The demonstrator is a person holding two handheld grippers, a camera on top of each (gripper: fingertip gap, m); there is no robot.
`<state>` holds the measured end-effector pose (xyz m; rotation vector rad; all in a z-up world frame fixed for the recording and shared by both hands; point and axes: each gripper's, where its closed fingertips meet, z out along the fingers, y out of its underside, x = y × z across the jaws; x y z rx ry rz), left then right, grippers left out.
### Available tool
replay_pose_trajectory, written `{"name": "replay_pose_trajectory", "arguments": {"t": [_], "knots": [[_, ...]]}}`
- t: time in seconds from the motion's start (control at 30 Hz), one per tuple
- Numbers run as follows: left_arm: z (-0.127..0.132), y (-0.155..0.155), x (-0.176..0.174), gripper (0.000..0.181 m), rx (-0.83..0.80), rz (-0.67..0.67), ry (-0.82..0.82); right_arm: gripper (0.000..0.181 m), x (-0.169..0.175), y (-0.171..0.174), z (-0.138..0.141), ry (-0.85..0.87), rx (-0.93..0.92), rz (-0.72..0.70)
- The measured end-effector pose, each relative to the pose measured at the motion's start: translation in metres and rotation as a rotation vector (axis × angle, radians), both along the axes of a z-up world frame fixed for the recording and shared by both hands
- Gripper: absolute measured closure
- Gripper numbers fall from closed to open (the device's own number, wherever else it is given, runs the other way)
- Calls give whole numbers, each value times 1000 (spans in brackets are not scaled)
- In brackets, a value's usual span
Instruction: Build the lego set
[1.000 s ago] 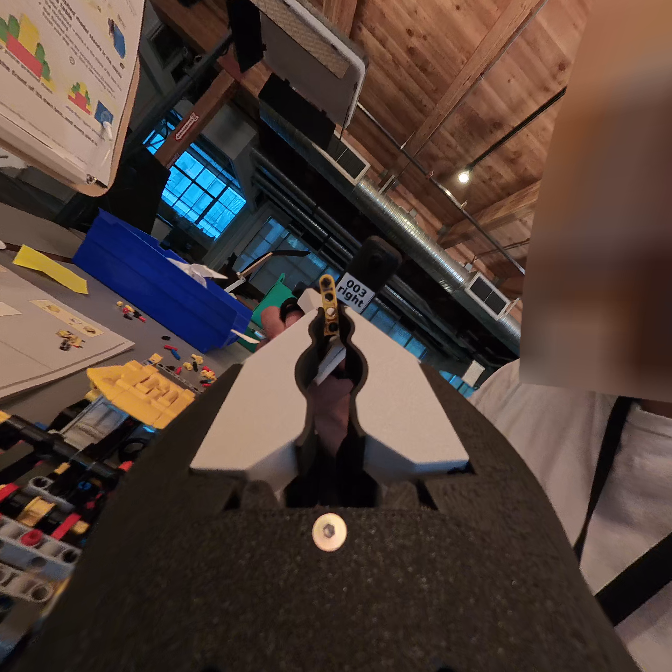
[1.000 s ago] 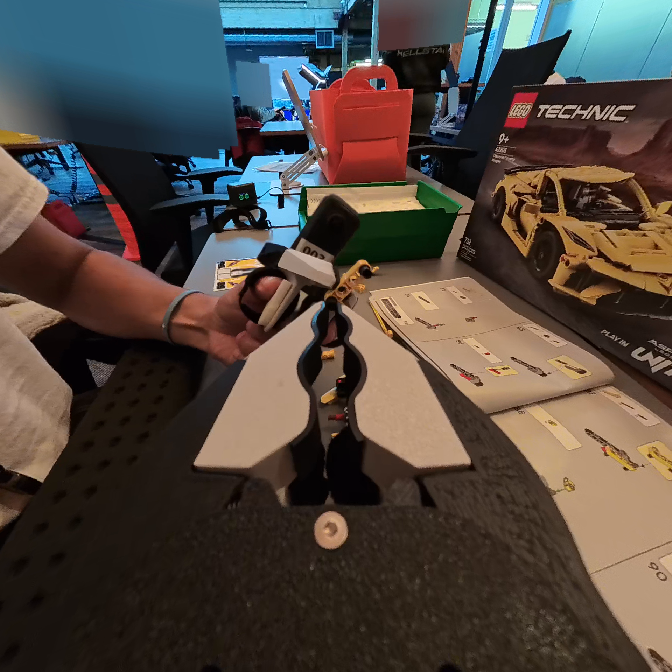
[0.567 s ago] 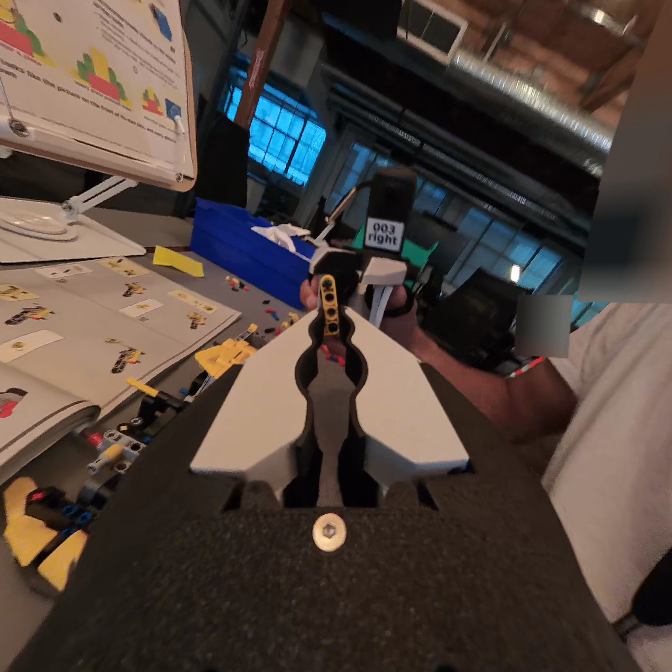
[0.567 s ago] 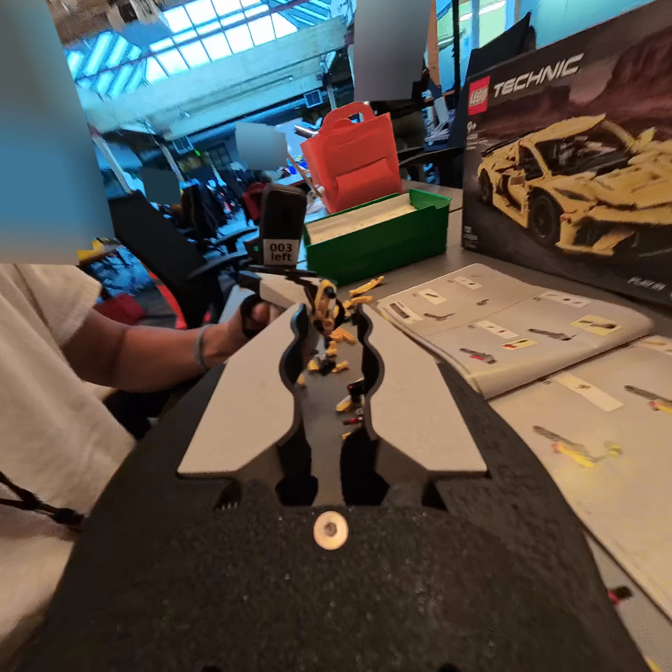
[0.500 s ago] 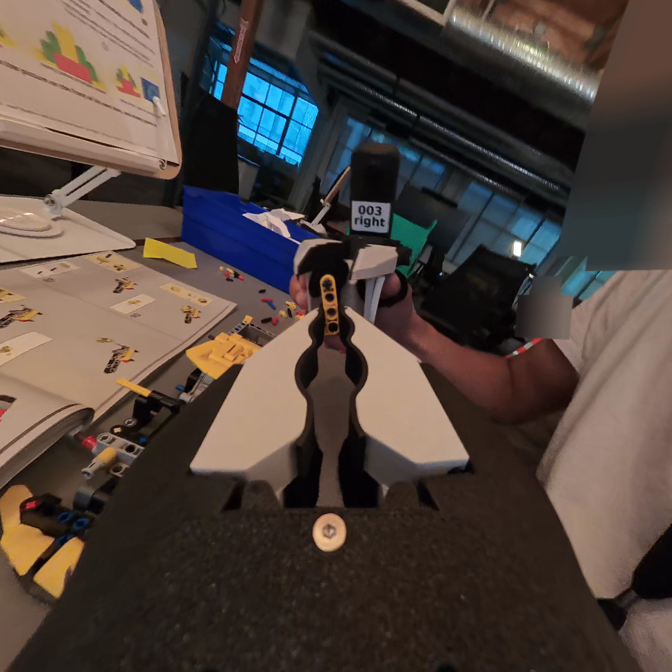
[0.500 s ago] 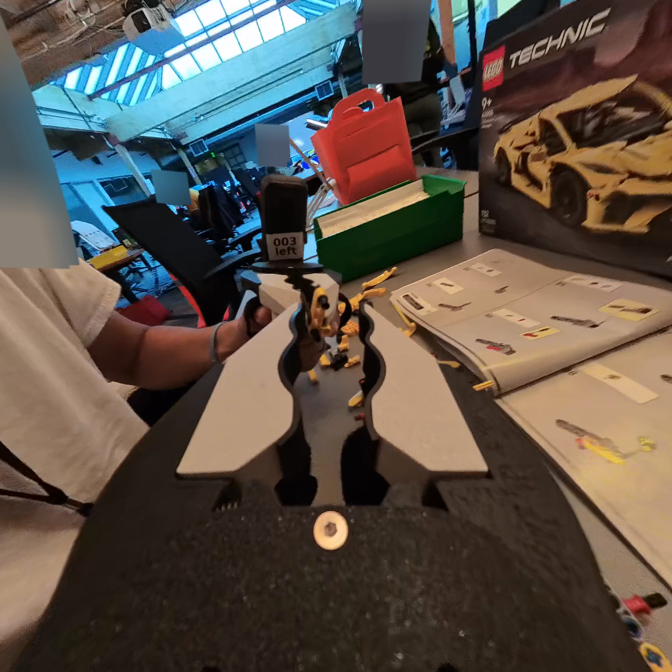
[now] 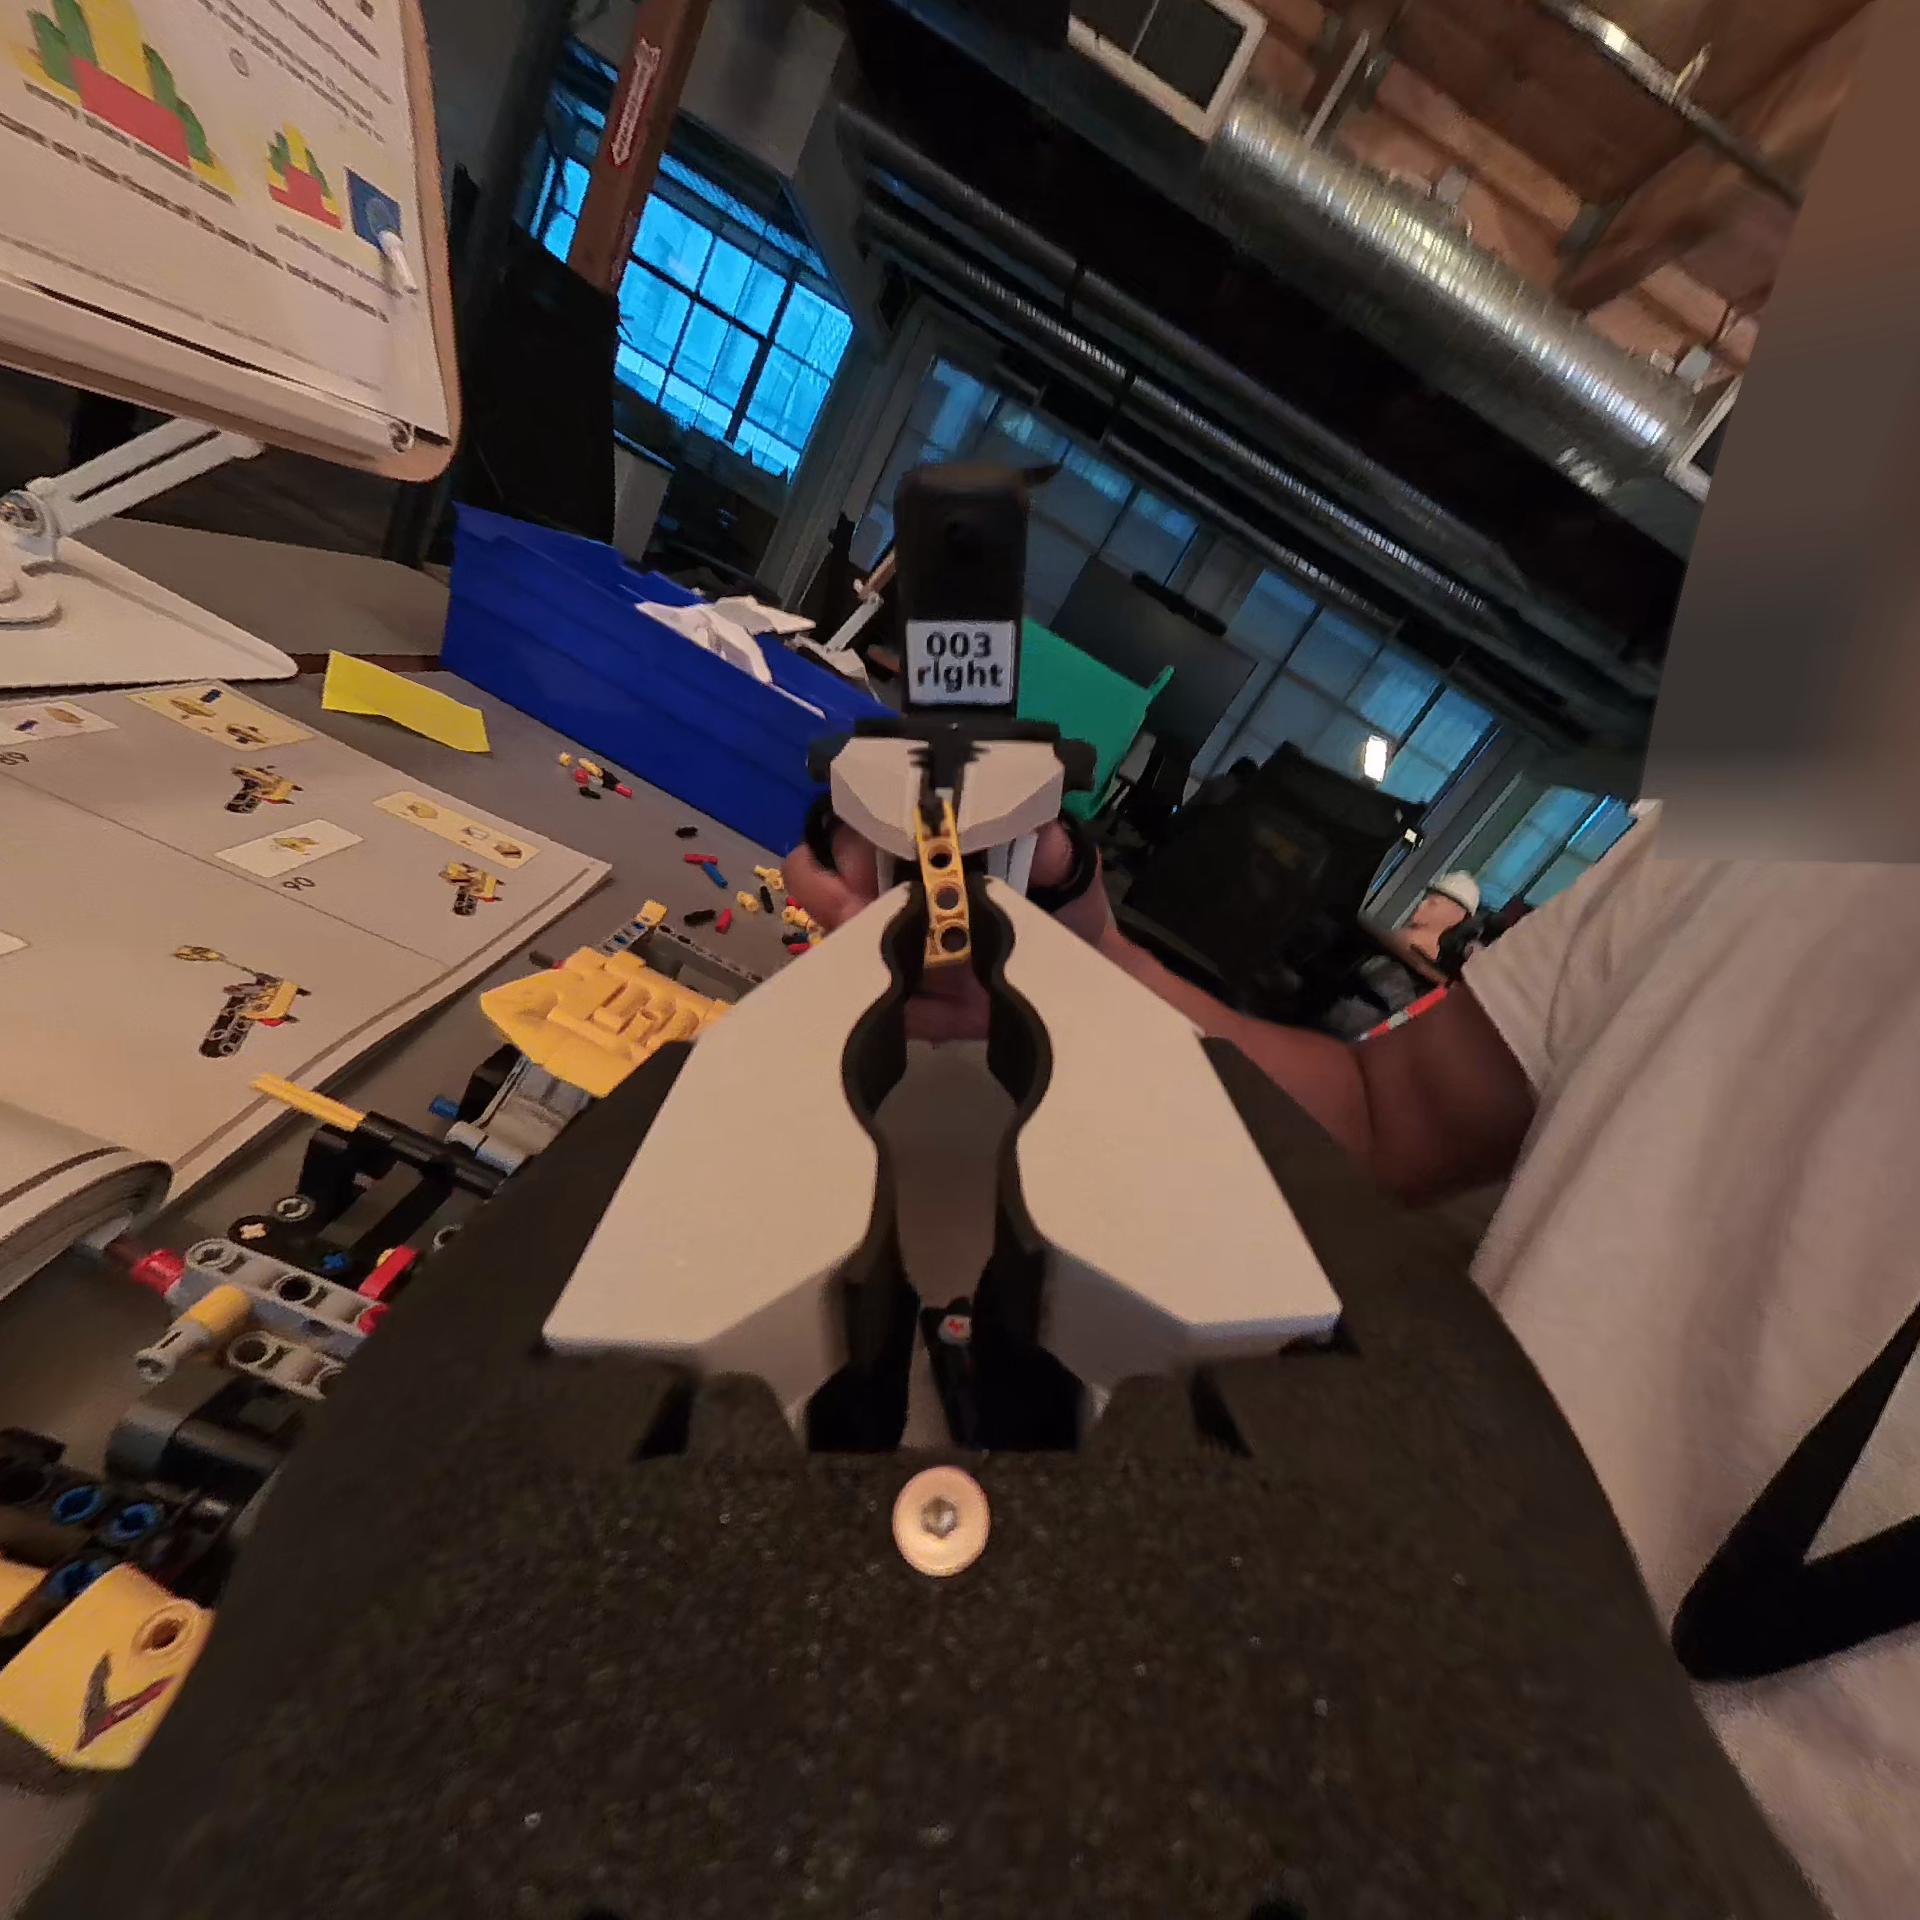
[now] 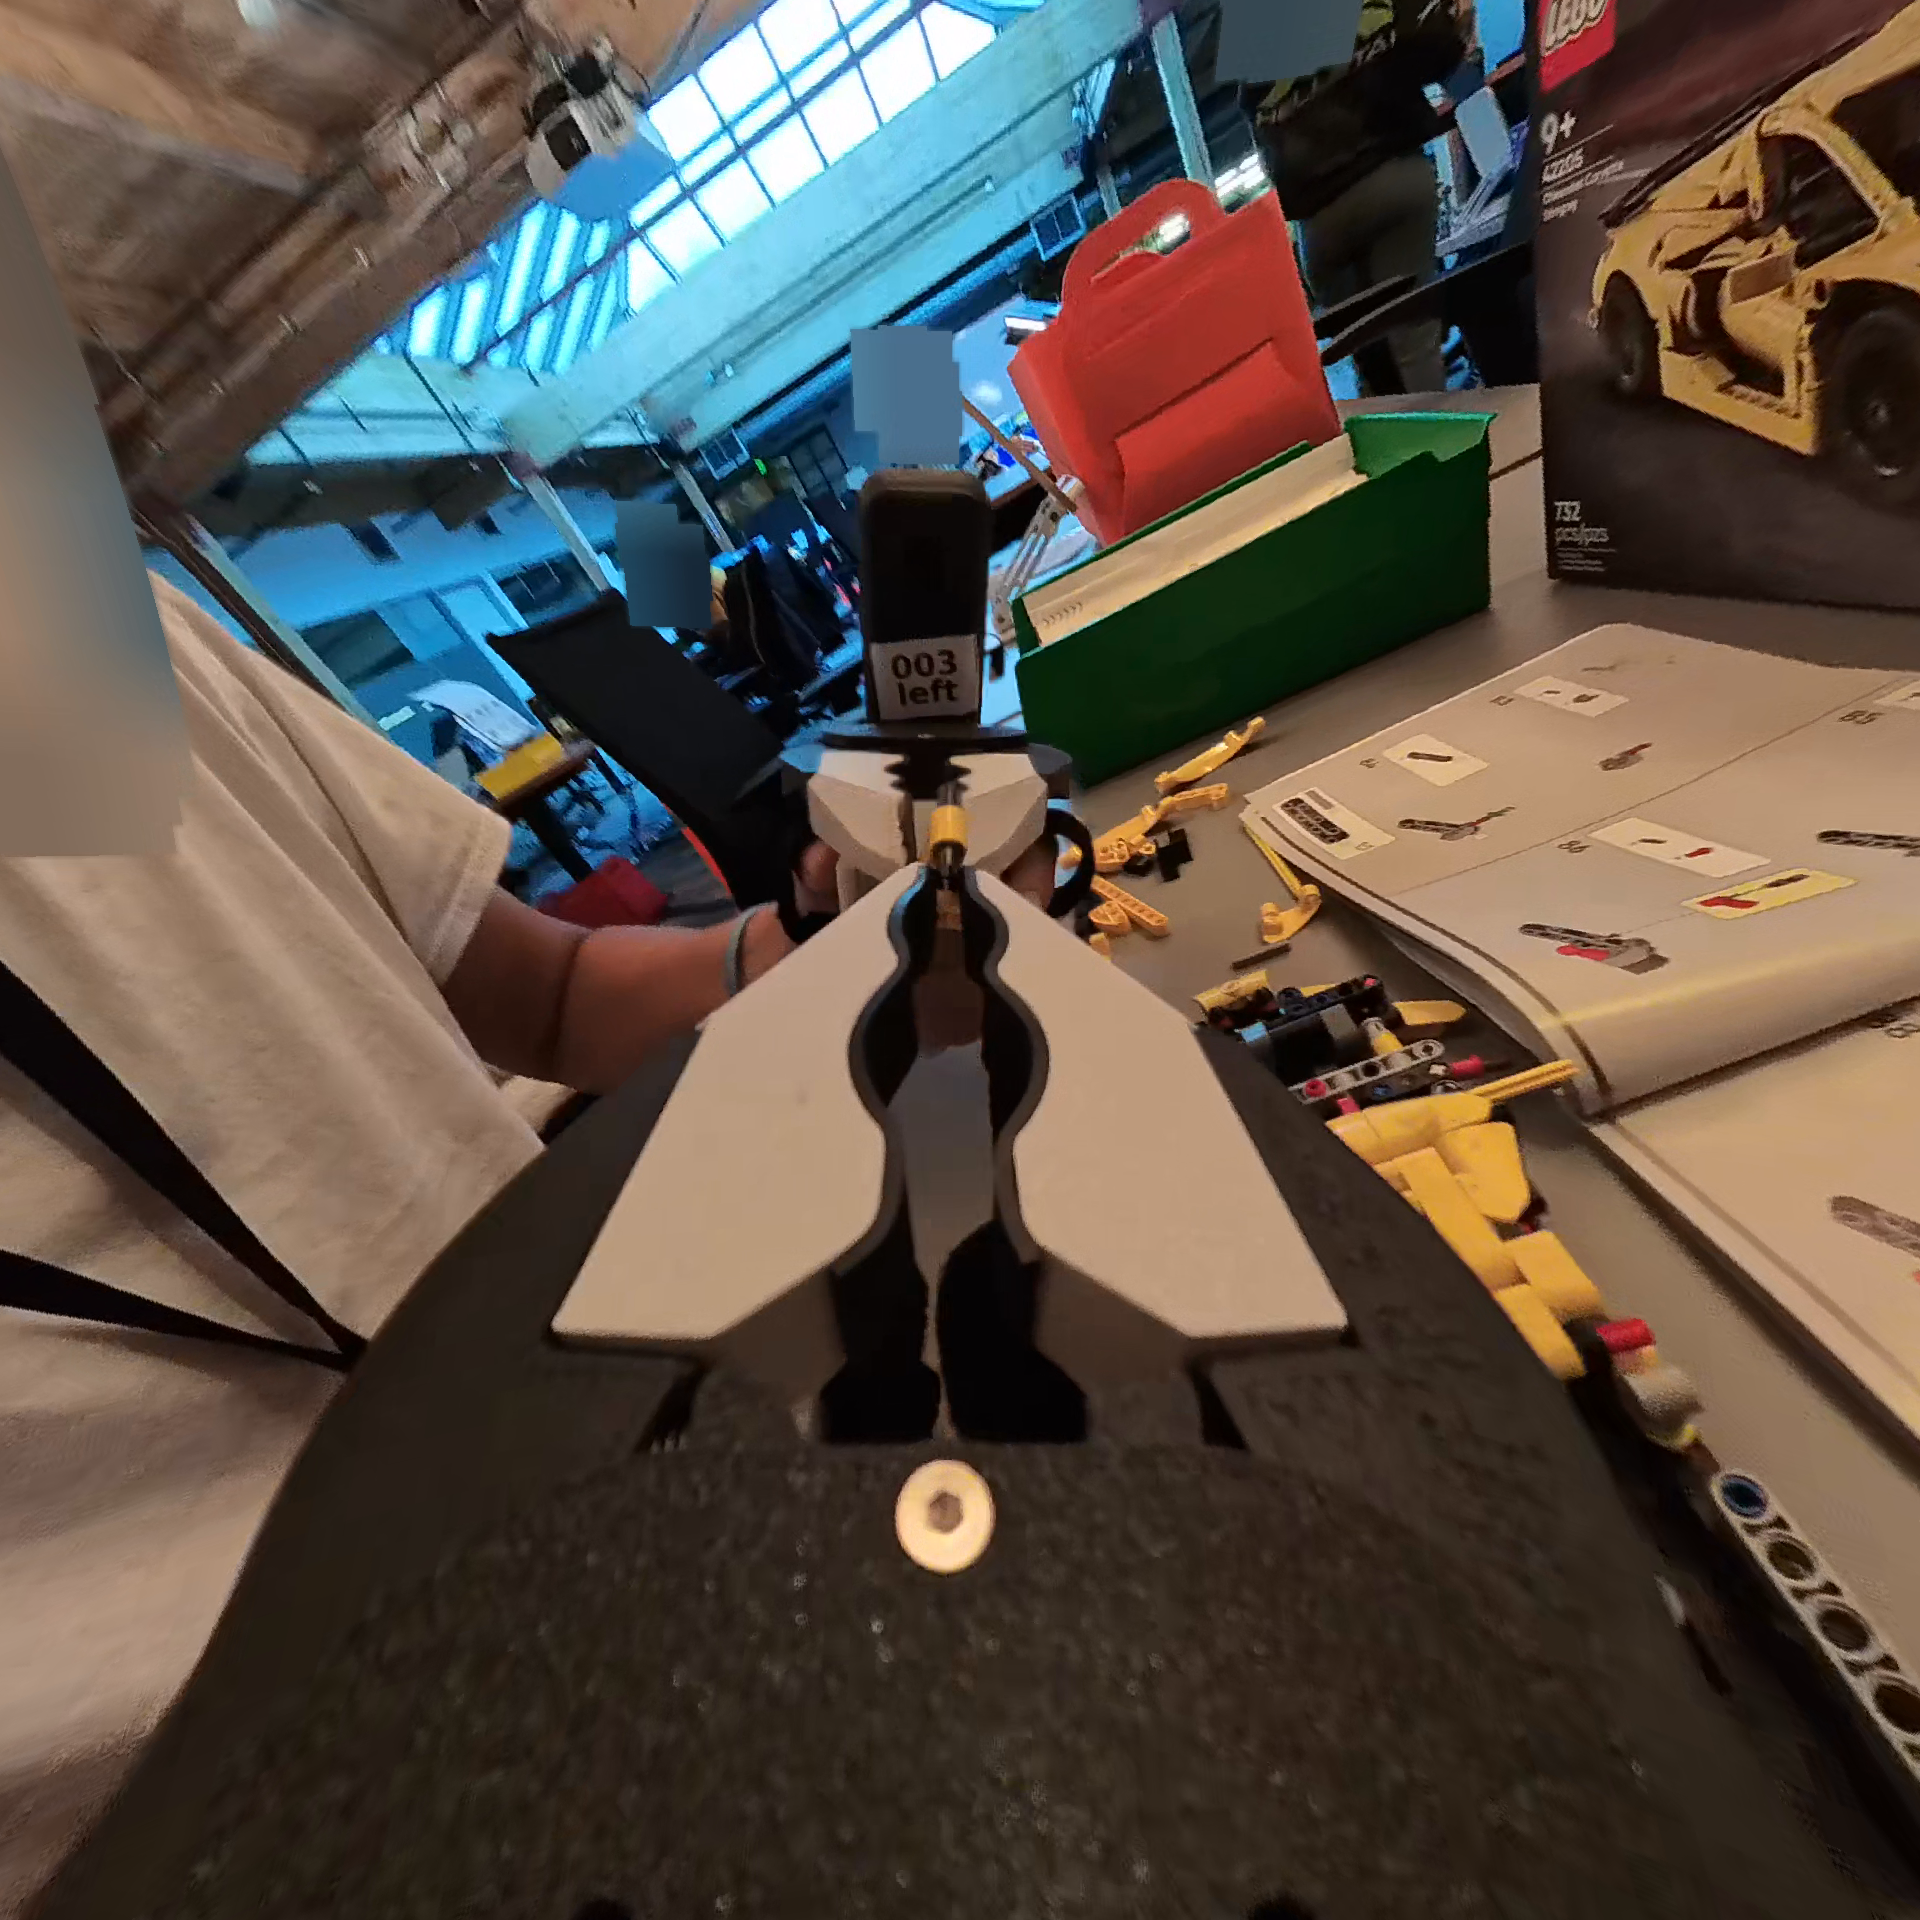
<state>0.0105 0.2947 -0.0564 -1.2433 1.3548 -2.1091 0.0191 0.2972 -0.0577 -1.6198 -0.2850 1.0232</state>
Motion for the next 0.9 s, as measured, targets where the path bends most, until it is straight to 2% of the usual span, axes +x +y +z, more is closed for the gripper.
{"name": "replay_pose_trajectory", "arguments": {"t": [0.1,0.2,0.27,0.37,0.57,0.67,0.9], "knots": [[5,8,0,172,-76,11,-11,178,1,4,2,85,-7,7],[11,20,-3,159,-116,47,-33,178,4,5,9,171,6,6],[12,24,-4,154,-105,64,-37,178,8,5,15,216,22,-3],[9,13,-3,150,-57,36,-31,178,14,4,24,286,51,-15],[10,8,3,151,-82,42,-28,178,10,8,22,265,58,-34],[11,6,2,164,-110,16,-25,178,4,9,17,230,51,-31],[11,14,1,166,-37,98,-41,178,1,12,10,194,34,-35]]}}
